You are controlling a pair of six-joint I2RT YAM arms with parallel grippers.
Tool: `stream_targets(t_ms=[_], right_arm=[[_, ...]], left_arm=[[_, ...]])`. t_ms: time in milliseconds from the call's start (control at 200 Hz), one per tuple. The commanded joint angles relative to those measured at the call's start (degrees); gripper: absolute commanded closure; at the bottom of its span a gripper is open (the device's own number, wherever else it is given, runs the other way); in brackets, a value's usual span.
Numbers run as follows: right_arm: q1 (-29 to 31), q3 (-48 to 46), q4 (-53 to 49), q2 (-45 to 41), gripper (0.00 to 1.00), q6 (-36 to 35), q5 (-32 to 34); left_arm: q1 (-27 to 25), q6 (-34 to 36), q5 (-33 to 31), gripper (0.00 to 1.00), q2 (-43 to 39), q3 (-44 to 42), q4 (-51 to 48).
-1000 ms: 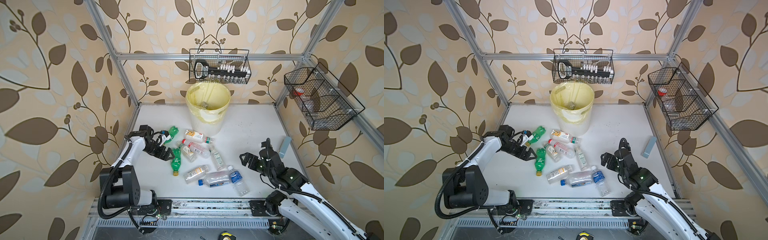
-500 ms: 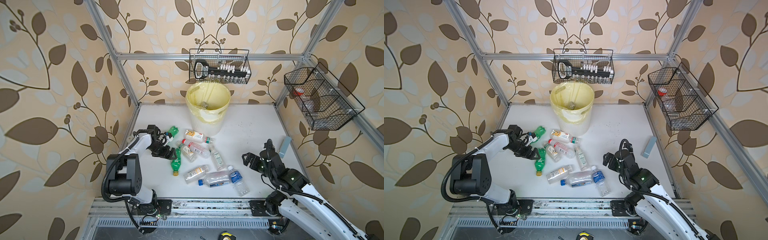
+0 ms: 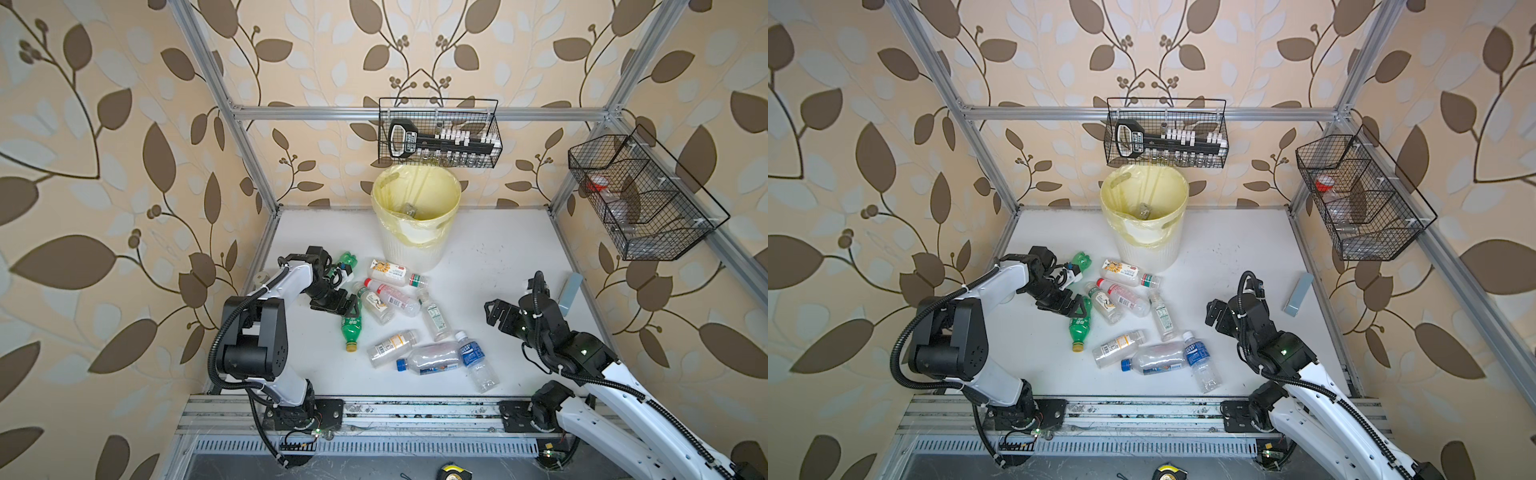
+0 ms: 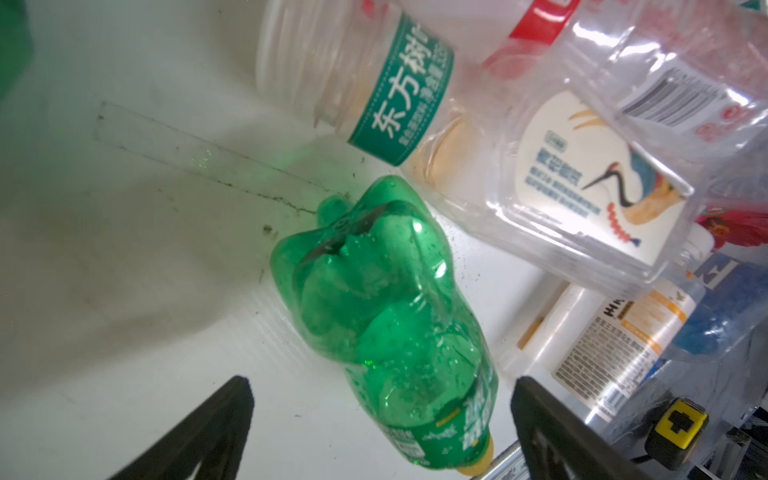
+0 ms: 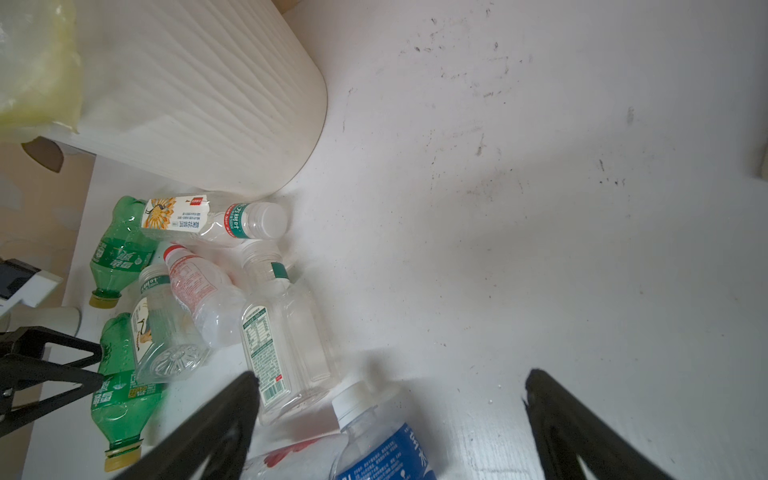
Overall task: Throw the plastic bottles in the bin
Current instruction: 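Lower the left gripper onto the green soda bottle nearest it, then close the left gripper on the green soda bottle's base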
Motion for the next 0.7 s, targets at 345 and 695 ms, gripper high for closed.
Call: stream_targets(t_ms=[345, 695], right_arm=[[-2.7, 0.9, 5.4, 1.9, 0.00, -1.5, -0.5], [-4.2, 0.3, 6.0, 1.3, 0.00, -1.5, -2.0]], left_arm=[[-2.6, -3.7, -4.8, 0.01, 0.5, -0.1, 4.2], [-2.6, -4.7, -7.0, 0.15, 1.8, -2.0, 5.7]])
